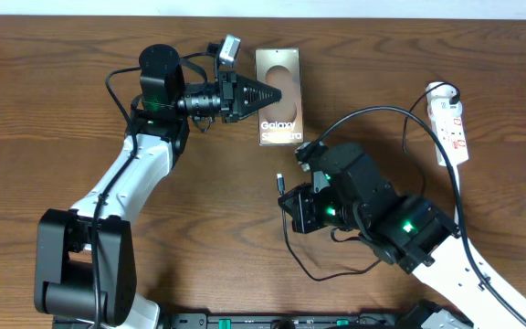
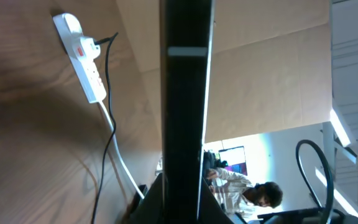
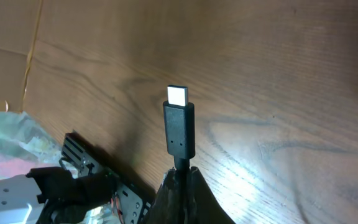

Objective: Plug charger to phone and switch on socket
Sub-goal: 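Carry the plug with the right gripper toward the phone's bottom edge, then align the USB-C plug under the phone's charging port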

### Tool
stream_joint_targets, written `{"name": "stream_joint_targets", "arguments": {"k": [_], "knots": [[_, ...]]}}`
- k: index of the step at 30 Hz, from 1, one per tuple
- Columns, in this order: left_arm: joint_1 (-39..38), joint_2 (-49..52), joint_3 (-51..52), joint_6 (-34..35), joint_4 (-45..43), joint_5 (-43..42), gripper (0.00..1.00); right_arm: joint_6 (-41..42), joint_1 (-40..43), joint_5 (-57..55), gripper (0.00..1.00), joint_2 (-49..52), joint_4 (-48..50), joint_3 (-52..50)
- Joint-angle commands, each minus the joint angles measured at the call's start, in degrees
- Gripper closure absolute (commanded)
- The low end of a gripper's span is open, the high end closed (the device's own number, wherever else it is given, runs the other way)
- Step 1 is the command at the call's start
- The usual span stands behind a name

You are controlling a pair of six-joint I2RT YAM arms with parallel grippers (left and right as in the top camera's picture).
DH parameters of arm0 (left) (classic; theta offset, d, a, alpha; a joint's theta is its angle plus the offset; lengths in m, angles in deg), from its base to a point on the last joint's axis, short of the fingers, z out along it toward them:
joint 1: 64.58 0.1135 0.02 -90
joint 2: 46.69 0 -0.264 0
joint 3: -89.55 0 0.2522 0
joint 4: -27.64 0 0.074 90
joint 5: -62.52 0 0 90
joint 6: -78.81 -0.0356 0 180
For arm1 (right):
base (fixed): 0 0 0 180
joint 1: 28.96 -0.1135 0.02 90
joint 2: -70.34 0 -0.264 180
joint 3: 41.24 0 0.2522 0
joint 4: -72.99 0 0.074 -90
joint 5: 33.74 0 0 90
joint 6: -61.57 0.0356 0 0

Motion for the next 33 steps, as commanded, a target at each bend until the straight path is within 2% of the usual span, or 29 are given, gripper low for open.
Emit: {"name": "stream_joint_targets", "arguments": {"k": [1,6,13,33], "knots": [[0.3,-0.9,-1.3,0.7,-0.9,-2.1,0.93,-2.2,2.2,0.6,0.99,0.0,0.3,-0.2],[0.3,-0.9,-1.3,0.7,-0.9,-2.0,0.93,-2.2,5.3,4.0,0.99,0.0,2.0,-0.2],[0.3,-0.9,-1.3,0.7,-0.9,-1.2,0.93,-2.2,5.3,5.3,0.99,0.0,3.5,-0.2],[0.3,-0.9,-1.3,0.7,-0.9,-0.7,0.93,-2.2,5.3,3.1,0.99,0.6,7.3,-0.2]]}}
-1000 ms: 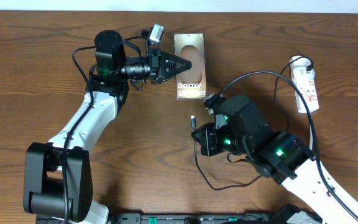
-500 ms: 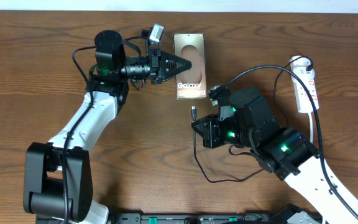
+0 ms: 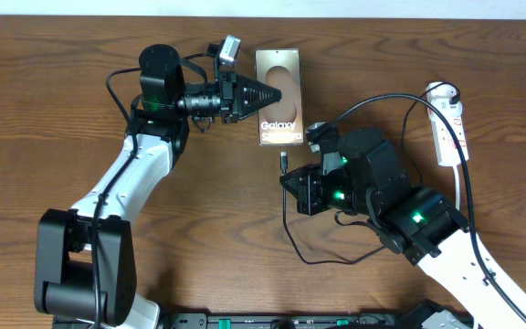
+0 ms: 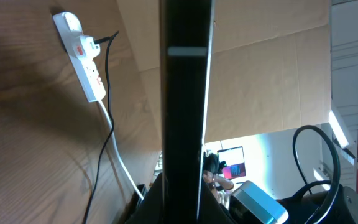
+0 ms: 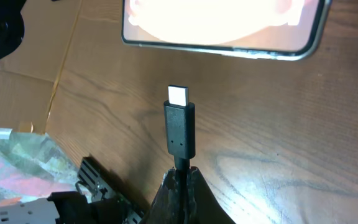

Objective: Plug charger to phone and switch on socket
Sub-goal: 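Align the USB-C plug under the phone's charging port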

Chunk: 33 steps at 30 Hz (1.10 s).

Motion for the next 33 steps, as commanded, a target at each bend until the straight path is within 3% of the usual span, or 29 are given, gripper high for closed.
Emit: {"name": "stream_joint_targets", "arguments": {"k": [1,33], "knots": [[0.3,-0.9,-1.3,0.3,-0.9,-0.8,0.93,-1.0,0.2,-0.6,0.99,0.9,0.7,-0.2],[0.3,-0.9,-1.3,-4.1,-0.9,-1.4,0.93,-1.2,1.7,-0.2,0.99,1.3,2.8,-0.1]]}}
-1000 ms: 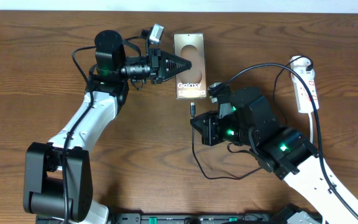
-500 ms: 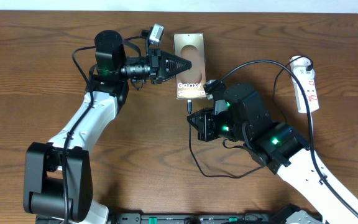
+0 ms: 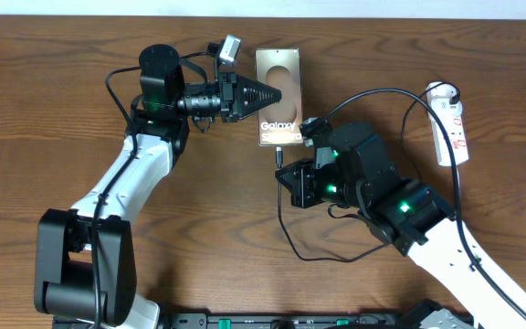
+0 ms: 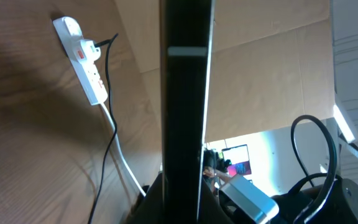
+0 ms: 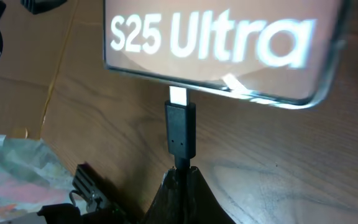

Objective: Plug charger to phone and switch on socket
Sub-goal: 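Align the USB-C plug under the phone's charging port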

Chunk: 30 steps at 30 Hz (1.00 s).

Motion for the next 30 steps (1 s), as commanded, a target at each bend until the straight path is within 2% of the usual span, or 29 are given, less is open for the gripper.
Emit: {"name": "stream_joint_targets", "arguments": {"k": [1,30], "knots": [[0.3,-0.9,-1.3,-1.9,-0.9,-1.4,0.93,-1.2,1.5,0.1,0.99,-2.3,0.0,-0.1],[0.3,-0.9,-1.3,0.9,-0.6,-0.7,0.93,-0.7,1.3,1.0,0.99,-2.5,-1.9,-0.1]]}}
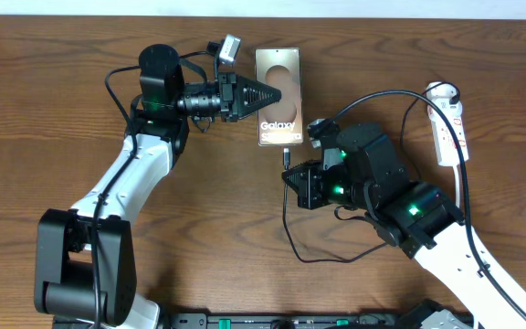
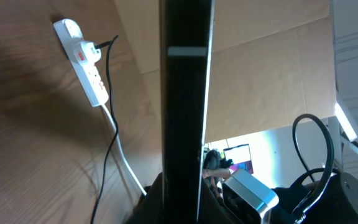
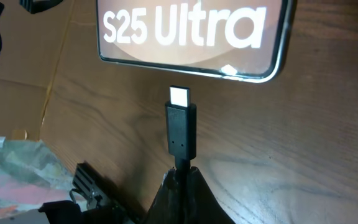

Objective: Plug charger to phone and switch on socket
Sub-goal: 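Align the USB-C plug under the phone's charging port, then push the plug upward into the phone's port with the right gripper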

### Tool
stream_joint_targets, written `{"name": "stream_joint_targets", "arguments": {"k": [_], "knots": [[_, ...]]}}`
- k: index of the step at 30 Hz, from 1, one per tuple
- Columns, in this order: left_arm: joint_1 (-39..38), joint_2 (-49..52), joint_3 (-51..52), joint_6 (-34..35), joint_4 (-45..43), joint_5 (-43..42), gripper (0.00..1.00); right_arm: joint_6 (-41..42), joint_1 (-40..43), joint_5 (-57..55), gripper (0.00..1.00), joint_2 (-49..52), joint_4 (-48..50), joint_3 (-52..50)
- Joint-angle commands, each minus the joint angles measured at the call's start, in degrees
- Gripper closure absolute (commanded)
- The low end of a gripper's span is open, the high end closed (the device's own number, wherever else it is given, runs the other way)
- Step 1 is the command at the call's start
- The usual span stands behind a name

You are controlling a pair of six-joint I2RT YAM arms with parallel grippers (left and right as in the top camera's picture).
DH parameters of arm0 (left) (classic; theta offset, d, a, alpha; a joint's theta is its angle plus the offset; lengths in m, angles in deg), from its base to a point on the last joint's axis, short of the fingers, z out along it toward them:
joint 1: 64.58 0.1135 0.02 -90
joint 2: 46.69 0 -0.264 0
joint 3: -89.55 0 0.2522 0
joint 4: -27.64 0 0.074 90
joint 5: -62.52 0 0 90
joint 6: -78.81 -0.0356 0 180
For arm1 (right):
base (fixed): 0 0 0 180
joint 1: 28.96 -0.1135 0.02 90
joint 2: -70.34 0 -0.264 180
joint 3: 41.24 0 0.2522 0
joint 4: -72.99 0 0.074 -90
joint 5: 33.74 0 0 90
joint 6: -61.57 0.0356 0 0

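Note:
The phone (image 1: 279, 96), its screen reading "Galaxy S25 Ultra", lies flat at the table's far middle. My left gripper (image 1: 265, 95) is shut on its left edge; in the left wrist view the phone (image 2: 185, 93) shows as a dark vertical bar between the fingers (image 2: 160, 202). My right gripper (image 1: 299, 178) is shut on the black charger plug (image 1: 286, 157). In the right wrist view the plug (image 3: 181, 121) points at the phone's bottom edge (image 3: 191, 68) with a small gap between them. The white power strip (image 1: 450, 123) lies at the far right.
The black charger cable (image 1: 290, 233) loops over the table in front of the right arm and runs up to the power strip's plug (image 1: 452, 91). A white cord (image 1: 459, 196) leaves the strip toward the near right. In the left wrist view the strip (image 2: 82, 62) shows too.
The plug's tip was against the phone's bottom edge; now it stands slightly back and a little to the right, with wood showing between them. The left gripper has kept hold of the phone.
At first my right gripper held the plug over bare table, well short of the phone. Then the phone's bottom edge came into its view, then the tip reached that edge. Now the plug is a short way back. The left gripper stayed shut on the phone throughout.

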Motion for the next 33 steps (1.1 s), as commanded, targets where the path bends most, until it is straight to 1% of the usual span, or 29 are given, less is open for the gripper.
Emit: {"name": "stream_joint_targets", "arguments": {"k": [1,18,33], "knots": [[0.2,-0.9,-1.3,1.6,-0.6,-0.7,0.93,-0.7,0.2,0.8,0.99,-0.8,0.3,-0.1],[0.2,-0.9,-1.3,2.5,-0.6,-0.3,0.93,-0.7,0.2,2.1,0.99,1.4,3.6,-0.1],[0.2,-0.9,-1.3,2.5,-0.6,-0.3,0.93,-0.7,0.2,2.7,0.99,1.4,1.5,-0.1]]}}
